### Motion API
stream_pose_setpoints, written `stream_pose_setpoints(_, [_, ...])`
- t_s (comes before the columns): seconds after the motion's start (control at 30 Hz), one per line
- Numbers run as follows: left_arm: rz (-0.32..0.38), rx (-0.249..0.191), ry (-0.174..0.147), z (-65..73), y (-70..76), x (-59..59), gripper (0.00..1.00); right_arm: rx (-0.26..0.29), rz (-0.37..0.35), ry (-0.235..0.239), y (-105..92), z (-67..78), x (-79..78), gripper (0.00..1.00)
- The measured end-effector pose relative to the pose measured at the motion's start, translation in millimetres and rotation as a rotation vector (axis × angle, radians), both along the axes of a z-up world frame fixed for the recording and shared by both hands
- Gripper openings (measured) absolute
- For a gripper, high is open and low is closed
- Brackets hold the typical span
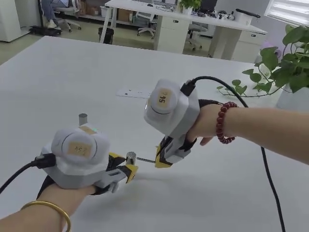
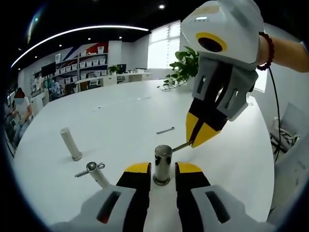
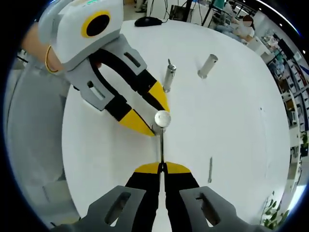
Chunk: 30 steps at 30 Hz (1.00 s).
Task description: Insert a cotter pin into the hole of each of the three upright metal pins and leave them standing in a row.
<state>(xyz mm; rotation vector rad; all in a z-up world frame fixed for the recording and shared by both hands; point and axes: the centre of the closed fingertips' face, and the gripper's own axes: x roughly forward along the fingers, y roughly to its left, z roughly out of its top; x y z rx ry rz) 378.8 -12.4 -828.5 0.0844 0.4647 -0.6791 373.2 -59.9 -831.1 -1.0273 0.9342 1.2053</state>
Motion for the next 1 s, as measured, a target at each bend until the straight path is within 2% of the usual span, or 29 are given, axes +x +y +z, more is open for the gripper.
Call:
stream_pose_setpoints(0.23, [0.009, -0.011, 0.016, -3.0, -0.6, 2.0, 0.12, 0.005, 0.01, -0.001, 3.9, 1.0, 0.2, 0.03])
stream_pose_setpoints(0.53, [0.022, -0.024, 0.026, -5.0, -0.1, 3.7, 0.12, -0.005, 0.018, -0.005, 6.9, 1.6, 1.3, 0.03])
stream_pose_setpoints(0.73, [0.035, -0.03, 0.026, -5.9, -0.1, 4.0, 0.12, 0.014, 0.009, 0.005, 9.4, 4.6, 0.3, 0.03])
stream_pose_setpoints(1.0, [0.039, -0.035, 0.029, -7.4, 0.2, 4.4, 0.12, 0.011, 0.035, -0.014, 8.0, 5.6, 1.7, 0.03])
